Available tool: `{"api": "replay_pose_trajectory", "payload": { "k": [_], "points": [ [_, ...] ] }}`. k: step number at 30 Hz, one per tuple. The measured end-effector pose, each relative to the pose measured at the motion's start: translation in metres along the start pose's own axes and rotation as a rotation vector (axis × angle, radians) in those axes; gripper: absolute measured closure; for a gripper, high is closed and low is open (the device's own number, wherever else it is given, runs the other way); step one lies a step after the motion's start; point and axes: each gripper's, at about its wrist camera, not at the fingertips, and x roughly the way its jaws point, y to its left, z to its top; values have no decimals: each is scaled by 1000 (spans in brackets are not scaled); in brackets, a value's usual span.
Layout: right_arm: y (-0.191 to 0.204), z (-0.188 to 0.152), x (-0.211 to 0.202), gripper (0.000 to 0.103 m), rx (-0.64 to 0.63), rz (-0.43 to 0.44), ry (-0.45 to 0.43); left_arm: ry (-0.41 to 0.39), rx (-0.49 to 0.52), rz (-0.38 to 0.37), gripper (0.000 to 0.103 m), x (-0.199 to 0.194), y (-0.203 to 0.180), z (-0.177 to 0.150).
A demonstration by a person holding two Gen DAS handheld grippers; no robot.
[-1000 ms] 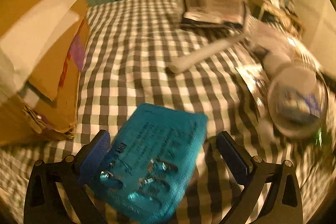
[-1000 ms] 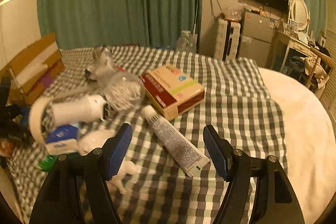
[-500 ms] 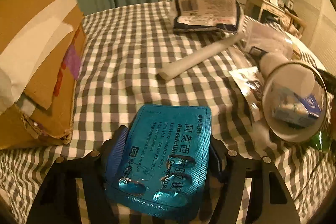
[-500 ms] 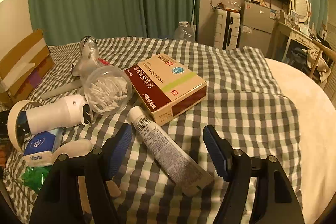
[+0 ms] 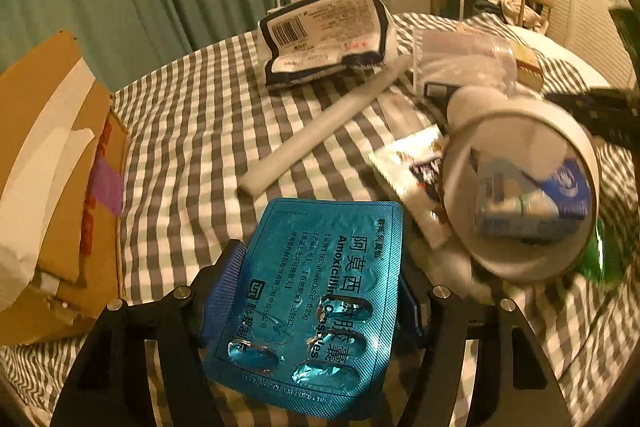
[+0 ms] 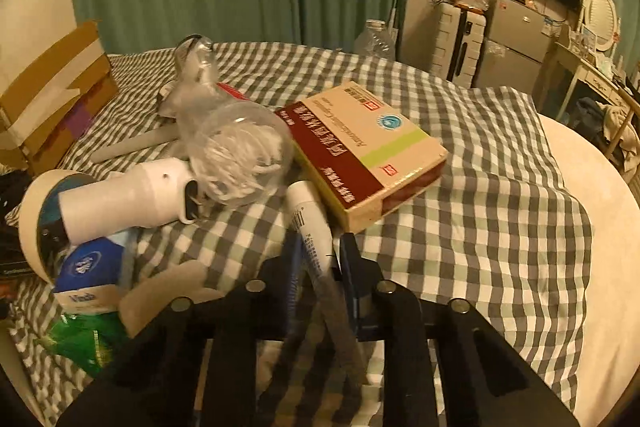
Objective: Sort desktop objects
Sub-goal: 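Lift the teal blister pack with the left gripper while the right gripper grasps the white tube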
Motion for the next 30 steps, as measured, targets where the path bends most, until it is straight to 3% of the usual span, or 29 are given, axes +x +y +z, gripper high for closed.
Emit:
{"api": "replay_pose_trajectory", "payload": {
  "k": [5,8,13,22,25,30],
  "points": [
    [2,-4,7,84,-12,-2,15,-37,-96,-8,34,-6,12,10],
    [-8,-8,20,82,56,56,68,-53,-144,-17,34,-9,18,18],
    [-16,-7,15,88,127,98,56,-71,-228,-38,34,-14,25,32],
    [-15,-3,-22,88,110,59,-20,-122,-317,-84,34,-54,23,71],
    [-18,-10,-44,88,119,53,-39,-137,-300,-76,34,-71,14,83],
    [-21,-9,-74,88,130,63,-21,-134,-188,-62,34,-97,0,93]
  ]
}}
